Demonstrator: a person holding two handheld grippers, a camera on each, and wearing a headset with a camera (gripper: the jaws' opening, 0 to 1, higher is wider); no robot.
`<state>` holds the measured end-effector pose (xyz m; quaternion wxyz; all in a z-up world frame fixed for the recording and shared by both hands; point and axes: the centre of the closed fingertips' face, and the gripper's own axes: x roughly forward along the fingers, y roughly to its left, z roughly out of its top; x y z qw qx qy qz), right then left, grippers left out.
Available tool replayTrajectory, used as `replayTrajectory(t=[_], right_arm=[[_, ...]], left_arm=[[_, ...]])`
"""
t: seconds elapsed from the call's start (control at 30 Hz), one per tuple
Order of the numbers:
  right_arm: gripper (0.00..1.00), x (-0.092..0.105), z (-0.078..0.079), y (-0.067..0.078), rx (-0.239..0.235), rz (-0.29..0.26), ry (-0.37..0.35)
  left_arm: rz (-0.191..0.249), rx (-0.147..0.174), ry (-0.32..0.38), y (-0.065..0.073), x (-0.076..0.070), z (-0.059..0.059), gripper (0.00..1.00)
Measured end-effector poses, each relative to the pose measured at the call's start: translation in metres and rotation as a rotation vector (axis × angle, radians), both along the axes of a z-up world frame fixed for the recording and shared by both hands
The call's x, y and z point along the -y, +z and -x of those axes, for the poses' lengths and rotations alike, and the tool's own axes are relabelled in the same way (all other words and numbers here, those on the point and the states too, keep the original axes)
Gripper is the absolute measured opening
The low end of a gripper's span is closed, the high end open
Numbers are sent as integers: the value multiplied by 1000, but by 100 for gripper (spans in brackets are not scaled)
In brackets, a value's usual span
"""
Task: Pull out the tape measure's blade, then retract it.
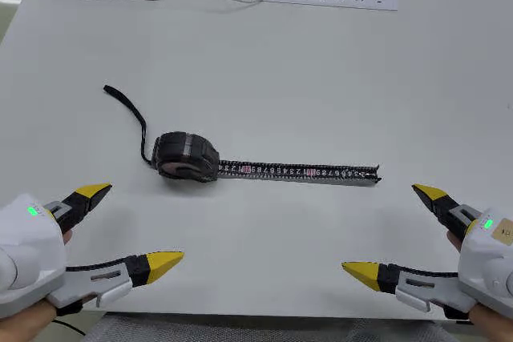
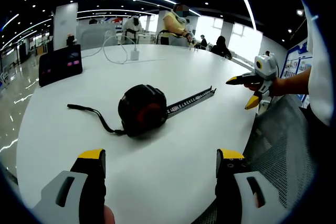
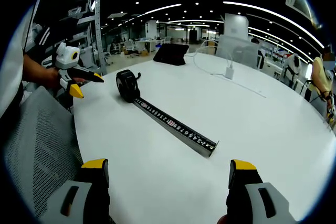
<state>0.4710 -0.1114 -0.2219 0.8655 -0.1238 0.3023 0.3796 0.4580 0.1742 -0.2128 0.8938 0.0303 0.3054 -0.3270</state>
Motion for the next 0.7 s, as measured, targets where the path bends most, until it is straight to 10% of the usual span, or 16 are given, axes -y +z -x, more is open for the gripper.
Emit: replayTrajectory(t=[0.7], right_arm=[[94, -6, 3, 1, -12, -7, 15]], left_arm=[[-5, 4, -5, 2, 0, 1, 84]])
